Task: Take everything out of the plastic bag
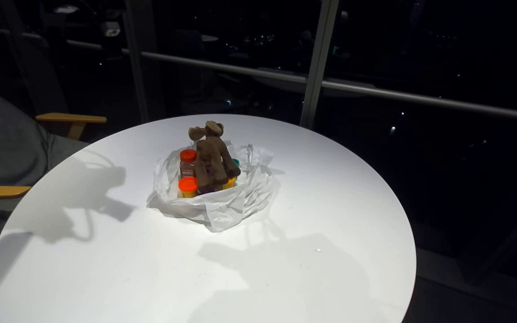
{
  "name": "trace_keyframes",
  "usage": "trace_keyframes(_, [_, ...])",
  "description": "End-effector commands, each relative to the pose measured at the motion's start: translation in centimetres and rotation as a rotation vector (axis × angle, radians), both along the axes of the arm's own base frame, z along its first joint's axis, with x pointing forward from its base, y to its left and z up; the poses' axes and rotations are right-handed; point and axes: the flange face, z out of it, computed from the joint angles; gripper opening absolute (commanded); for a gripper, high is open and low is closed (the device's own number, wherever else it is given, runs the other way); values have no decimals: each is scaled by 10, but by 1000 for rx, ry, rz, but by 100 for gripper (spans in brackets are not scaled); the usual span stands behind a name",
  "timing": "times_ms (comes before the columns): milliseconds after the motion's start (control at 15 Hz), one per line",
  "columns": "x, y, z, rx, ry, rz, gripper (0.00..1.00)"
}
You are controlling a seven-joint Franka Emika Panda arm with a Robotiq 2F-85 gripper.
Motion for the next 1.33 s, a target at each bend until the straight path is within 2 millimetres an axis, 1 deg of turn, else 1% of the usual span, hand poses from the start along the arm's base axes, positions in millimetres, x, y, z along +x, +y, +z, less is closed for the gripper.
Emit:
trace_keyframes(0, [67,-7,-24,2,17,108,100])
trace_keyframes(67, [82,-8,-34,15,25,129,100])
trace_keyframes(133, [99,-5,-47,50,24,152,100])
trace_keyframes(267, [124,9,-72,111,32,193,100])
trace_keyframes(400, [143,22,-101,125,40,201,100])
trace_keyframes(533, [156,34,-127,128,57,207,100])
trace_keyframes(667, [166,41,-152,81,74,196,100])
trace_keyframes(800, [176,40,-169,51,75,171,100])
trace_keyframes(933, [187,35,-178,42,67,137,100])
trace_keyframes(1133, [203,18,-190,10,48,63,100])
trace_keyframes(1267, [213,5,-191,7,27,7,100])
